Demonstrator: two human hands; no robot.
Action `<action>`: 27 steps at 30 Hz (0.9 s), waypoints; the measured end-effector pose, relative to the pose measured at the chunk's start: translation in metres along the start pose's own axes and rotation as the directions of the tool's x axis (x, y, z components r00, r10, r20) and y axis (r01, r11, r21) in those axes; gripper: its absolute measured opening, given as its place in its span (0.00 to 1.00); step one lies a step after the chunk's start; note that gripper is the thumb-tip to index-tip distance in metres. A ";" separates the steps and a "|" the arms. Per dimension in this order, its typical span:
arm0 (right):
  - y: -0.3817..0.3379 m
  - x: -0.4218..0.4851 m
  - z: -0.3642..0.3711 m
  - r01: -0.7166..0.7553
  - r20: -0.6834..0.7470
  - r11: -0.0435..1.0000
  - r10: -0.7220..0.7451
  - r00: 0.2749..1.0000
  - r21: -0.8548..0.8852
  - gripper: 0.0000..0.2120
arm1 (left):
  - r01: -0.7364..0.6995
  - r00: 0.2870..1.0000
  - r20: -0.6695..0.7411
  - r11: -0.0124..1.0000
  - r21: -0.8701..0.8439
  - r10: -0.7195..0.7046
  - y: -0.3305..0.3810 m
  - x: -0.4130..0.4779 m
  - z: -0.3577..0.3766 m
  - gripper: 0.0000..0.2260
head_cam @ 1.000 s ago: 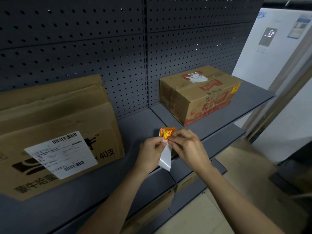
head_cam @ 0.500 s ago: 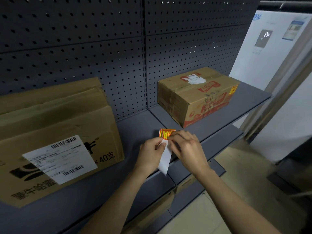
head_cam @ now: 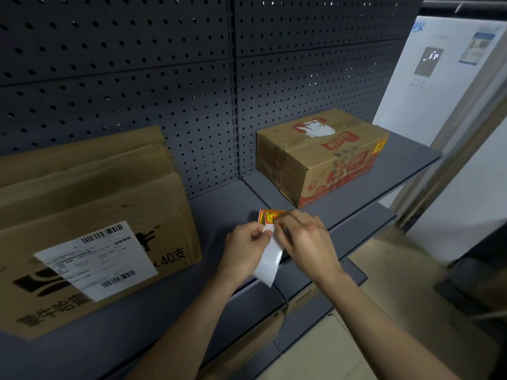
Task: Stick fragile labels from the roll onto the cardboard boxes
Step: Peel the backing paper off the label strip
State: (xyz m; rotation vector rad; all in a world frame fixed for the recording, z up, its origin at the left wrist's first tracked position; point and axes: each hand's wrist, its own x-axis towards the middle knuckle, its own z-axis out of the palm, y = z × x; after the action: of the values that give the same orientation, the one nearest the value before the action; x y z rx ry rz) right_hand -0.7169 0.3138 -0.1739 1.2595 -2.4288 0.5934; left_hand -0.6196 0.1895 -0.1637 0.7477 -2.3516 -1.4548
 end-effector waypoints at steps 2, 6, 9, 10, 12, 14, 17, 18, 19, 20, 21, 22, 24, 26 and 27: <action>0.000 0.002 -0.002 0.017 0.019 1.000 -0.016 1.000 -0.020 0.16 | -0.005 1.000 0.004 1.000 -0.029 0.005 0.000 0.001 0.000 0.10; 0.004 0.002 -0.003 0.057 0.020 0.998 -0.057 0.998 0.014 0.15 | -0.015 1.000 0.002 0.999 -0.052 0.015 -0.002 0.001 -0.001 0.08; 0.007 -0.002 0.000 0.018 -0.002 0.994 -0.018 1.000 0.108 0.16 | -0.046 0.997 -0.065 0.999 -0.025 0.044 -0.007 0.005 0.000 0.04; 0.006 -0.003 0.002 -0.002 0.008 0.989 0.000 1.000 0.150 0.16 | -0.056 0.995 -0.082 0.998 -0.025 0.054 -0.006 0.005 0.000 0.06; 0.004 -0.005 0.004 -0.033 0.033 0.978 0.027 0.999 0.206 0.17 | -0.065 0.994 -0.087 0.997 -0.042 0.061 -0.007 0.007 0.001 0.08; 0.002 -0.006 0.005 -0.051 0.020 0.977 0.048 0.999 0.209 0.18 | -0.043 0.998 -0.044 0.997 -0.061 0.040 -0.006 0.007 0.002 0.05; -0.003 -0.009 0.003 -0.114 0.036 0.963 0.108 0.993 0.246 0.19 | -0.010 1.000 -0.017 0.998 -0.067 0.008 -0.007 0.008 0.001 0.03; -0.004 -0.010 0.003 -0.129 0.042 0.952 0.122 0.992 0.278 0.19 | -0.010 1.000 -0.016 0.998 -0.059 0.009 -0.007 0.008 0.001 0.04; -0.006 -0.011 0.003 -0.135 0.039 0.942 0.130 0.991 0.309 0.20 | -0.013 1.000 -0.014 0.998 -0.061 0.012 -0.008 0.008 0.000 0.04; -0.006 -0.011 0.004 -0.135 0.028 0.934 0.133 0.991 0.331 0.20 | -0.016 1.000 -0.012 0.997 -0.075 0.015 -0.007 0.007 0.000 0.03; -0.007 -0.011 0.005 -0.126 0.013 0.930 0.129 0.992 0.345 0.20 | -0.014 1.000 -0.015 0.995 -0.100 0.013 -0.007 0.007 -0.001 0.03; -0.006 -0.010 0.005 -0.113 0.000 0.928 0.121 0.993 0.354 0.18 | -0.013 1.000 -0.027 0.992 -0.123 0.010 -0.007 0.005 -0.001 0.04; -0.006 -0.011 0.005 -0.090 -0.018 0.927 0.103 0.994 0.365 0.14 | -0.018 0.998 -0.068 0.987 -0.162 0.007 -0.007 0.004 0.000 0.07; -0.007 -0.011 0.003 -0.080 -0.037 0.936 0.098 0.994 0.342 0.13 | -0.045 0.994 -0.108 0.983 -0.177 0.026 -0.007 0.003 0.000 0.07; -0.008 -0.010 0.002 -0.075 -0.047 0.947 0.095 0.994 0.312 0.14 | -0.065 0.991 -0.125 0.983 -0.169 0.044 -0.007 0.003 0.000 0.06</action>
State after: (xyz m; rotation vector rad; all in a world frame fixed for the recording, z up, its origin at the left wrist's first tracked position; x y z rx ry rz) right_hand -0.7047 0.3157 -0.1787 1.2318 -2.4144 1.0581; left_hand -0.6200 0.1852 -0.1704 0.6990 -2.1082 -1.5214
